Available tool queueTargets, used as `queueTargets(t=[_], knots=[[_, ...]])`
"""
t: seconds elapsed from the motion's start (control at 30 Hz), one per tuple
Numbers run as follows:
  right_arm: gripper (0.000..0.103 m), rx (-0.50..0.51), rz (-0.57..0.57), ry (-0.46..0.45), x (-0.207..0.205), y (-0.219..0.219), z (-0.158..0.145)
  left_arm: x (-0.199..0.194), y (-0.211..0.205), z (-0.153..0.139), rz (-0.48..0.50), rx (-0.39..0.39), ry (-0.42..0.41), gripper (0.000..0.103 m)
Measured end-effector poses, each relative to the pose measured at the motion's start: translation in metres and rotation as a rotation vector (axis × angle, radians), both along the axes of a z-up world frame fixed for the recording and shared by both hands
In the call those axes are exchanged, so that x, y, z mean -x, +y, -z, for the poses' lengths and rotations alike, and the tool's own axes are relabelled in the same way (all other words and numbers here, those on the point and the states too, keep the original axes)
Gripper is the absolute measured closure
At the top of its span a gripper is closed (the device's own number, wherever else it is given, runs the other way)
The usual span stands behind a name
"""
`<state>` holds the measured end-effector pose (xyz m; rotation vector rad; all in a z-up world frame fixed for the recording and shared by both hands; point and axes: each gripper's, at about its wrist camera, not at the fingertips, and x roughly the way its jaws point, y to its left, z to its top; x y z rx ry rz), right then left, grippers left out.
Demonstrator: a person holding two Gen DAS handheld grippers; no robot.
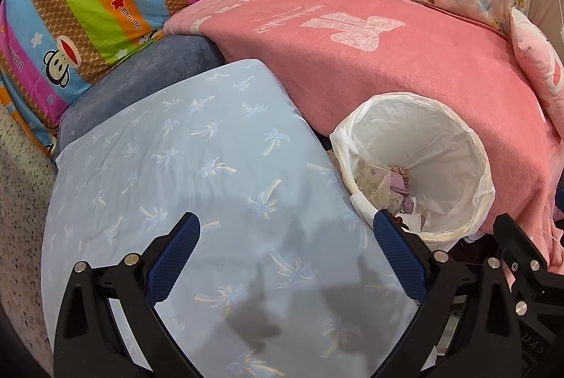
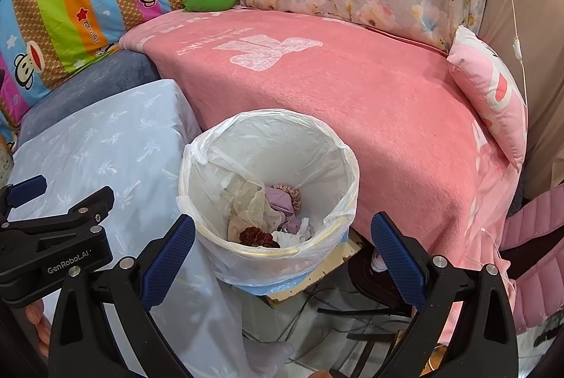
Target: Collect trash
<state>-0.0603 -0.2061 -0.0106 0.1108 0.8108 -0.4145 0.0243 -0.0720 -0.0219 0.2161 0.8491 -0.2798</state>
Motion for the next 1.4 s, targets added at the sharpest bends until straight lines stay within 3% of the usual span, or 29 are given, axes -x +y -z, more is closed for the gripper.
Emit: queueTargets(t=[1.4], knots=[[0.006,0.000,0.003,0.008,0.001,-0.001,0.002,-0.003,0.012,0.009,-0.014,-0.026,0.018,0.008]])
